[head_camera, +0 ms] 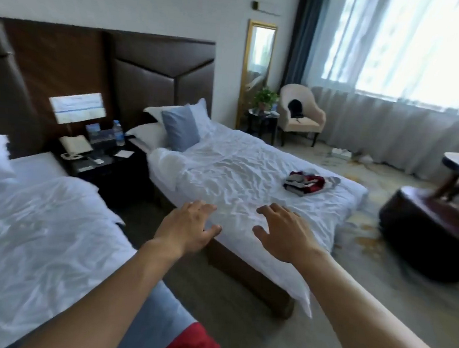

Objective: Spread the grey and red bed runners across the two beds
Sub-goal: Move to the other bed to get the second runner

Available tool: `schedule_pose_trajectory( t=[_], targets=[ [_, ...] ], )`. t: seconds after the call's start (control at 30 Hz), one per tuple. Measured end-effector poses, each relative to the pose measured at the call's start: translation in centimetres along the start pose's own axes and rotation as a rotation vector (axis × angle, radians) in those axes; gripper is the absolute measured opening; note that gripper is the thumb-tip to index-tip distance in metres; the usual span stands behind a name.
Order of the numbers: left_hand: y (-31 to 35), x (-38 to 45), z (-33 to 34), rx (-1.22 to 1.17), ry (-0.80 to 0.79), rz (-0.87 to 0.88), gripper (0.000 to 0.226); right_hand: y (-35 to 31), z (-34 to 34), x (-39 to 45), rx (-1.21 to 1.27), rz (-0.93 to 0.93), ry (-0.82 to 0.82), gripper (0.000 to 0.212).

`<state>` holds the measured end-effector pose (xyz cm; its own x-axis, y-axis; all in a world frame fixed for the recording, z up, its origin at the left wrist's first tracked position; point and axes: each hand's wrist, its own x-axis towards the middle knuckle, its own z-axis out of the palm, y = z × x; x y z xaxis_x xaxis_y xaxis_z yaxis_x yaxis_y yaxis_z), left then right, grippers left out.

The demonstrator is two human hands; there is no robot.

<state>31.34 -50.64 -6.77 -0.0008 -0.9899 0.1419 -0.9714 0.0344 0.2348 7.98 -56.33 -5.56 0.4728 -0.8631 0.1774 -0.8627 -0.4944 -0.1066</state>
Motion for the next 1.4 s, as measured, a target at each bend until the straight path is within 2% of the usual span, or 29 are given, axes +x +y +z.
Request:
schedule_pose_trajectory(
  t=[0.27,0.73,0.9,1.23,1.4],
  targets=[
    [12.9,12.6,5.3,-0.042,-0.090,0.257,0.061,15.1,-0.5,-0.8,-0.030,0.246,-0.020,0.052],
    [28.4,37.9,16.6,-0.096,-0.162,0.567,0.060,36.4,1.5,9.5,-0.090,0.511,-0.009,0.051],
    [35.2,45.6,20.5,-0.110,-0.200,0.672,0.059,45.5,1.9,12.2,-0.102,0.590,-0.007,0.045],
    [48.7,63.3,27.0,-0.066,-0.192,0.677,0.057,68.2,2.7,20.2,-0.108,0.604,-0.007,0.045],
    [52.5,71.6,29.1,-0.051,-0.212,0.633,0.059,77.4,2.6,26.0,-0.073,0.594,0.007,0.045]
  ],
)
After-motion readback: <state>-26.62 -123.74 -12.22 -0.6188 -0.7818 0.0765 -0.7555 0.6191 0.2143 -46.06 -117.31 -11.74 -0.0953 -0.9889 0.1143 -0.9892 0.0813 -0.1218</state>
